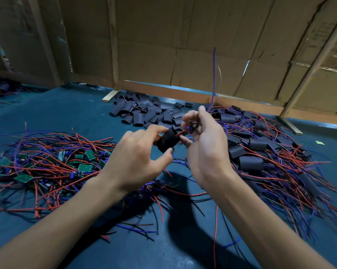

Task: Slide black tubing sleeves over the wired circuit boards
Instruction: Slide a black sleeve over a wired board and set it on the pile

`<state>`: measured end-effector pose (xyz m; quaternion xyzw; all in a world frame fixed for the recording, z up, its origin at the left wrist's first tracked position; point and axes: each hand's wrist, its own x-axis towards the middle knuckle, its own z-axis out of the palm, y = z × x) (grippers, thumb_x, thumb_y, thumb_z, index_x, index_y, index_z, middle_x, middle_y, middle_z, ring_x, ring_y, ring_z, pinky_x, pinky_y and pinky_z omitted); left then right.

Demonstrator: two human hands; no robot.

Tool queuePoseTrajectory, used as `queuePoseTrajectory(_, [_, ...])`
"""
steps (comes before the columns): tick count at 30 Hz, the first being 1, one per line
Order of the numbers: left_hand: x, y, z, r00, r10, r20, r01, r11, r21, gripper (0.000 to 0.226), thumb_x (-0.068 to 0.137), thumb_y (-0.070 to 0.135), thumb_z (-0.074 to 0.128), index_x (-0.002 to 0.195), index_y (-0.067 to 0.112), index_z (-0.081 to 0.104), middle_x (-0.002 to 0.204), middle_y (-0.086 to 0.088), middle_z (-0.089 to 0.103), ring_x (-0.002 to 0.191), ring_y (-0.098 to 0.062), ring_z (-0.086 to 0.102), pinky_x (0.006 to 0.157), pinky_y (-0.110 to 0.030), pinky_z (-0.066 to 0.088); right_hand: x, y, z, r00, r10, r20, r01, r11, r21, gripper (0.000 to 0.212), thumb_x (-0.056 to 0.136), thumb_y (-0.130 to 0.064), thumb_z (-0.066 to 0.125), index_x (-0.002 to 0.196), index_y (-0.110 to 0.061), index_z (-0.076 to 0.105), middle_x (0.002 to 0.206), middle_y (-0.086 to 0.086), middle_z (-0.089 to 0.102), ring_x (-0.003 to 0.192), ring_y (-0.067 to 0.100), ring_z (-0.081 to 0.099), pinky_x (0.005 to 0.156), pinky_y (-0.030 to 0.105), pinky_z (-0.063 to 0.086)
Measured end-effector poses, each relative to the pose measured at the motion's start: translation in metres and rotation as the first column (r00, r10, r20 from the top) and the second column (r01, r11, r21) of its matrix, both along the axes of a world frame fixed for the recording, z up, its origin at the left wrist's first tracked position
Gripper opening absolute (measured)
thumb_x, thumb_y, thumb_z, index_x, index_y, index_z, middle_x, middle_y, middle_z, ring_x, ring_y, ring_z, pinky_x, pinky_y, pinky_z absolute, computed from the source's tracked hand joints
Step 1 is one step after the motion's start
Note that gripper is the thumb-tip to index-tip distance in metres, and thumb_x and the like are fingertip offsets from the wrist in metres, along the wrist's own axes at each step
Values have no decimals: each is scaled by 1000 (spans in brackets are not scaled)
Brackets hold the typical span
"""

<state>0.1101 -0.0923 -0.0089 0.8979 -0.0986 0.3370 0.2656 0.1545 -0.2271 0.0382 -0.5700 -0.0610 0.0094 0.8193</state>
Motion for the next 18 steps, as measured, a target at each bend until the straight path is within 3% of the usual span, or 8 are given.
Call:
queuePoseTrajectory(3, [-1, 2, 2, 1000, 3, 12, -3, 1000, 1, 43, 84, 36, 66, 122, 16, 62, 98, 0, 72, 92, -20, 64, 83, -45, 48, 2, -3, -1, 992, 43, 115, -7, 955, -298, 45, 107, -38, 40, 84, -24, 76, 59, -27, 55, 68, 0, 46, 73, 25, 35])
queuePoseTrajectory(7, [0, 6, 4, 999, -2, 52, 2, 1000, 2, 40, 83, 31, 67, 121, 18, 61, 100, 1, 71, 93, -23, 65, 81, -45, 52, 8, -10, -3, 968, 224, 113, -184, 940, -286, 26, 102, -26, 58, 95, -9, 76, 62, -11, 59, 61, 10, 45, 56, 23, 38])
queuePoseTrajectory(11, [2, 11, 4, 998, -11, 63, 12, 1000, -24, 42, 85, 28, 67, 125, 16, 61, 105, -1, 70, 95, -25, 65, 84, -44, 53, 18, -21, 1, 975, 183, 126, -135, 937, -321, 8, 91, -19, 74, 86, -13, 74, 73, -2, 67, 63, 10, 55, 53, 21, 43])
queuePoseTrajectory(15, [3, 12, 2, 996, -32, 88, 34, 999, -25, 41, 87, 28, 67, 126, 16, 62, 108, 0, 70, 96, -24, 66, 85, -43, 53, 23, -28, 4, 975, 157, 156, -98, 938, -333, 13, 86, -16, 79, 74, -19, 77, 70, 0, 70, 67, 12, 62, 56, 23, 49])
queuePoseTrajectory(18, [4, 13, 1, 991, -72, 113, 74, 997, -15, 40, 88, 26, 67, 126, 15, 62, 110, 1, 70, 98, -21, 66, 85, -41, 54, 18, -25, 1, 962, 158, 222, -71, 931, -357, 8, 86, -16, 80, 78, -17, 76, 77, 5, 75, 72, 14, 66, 59, 24, 51])
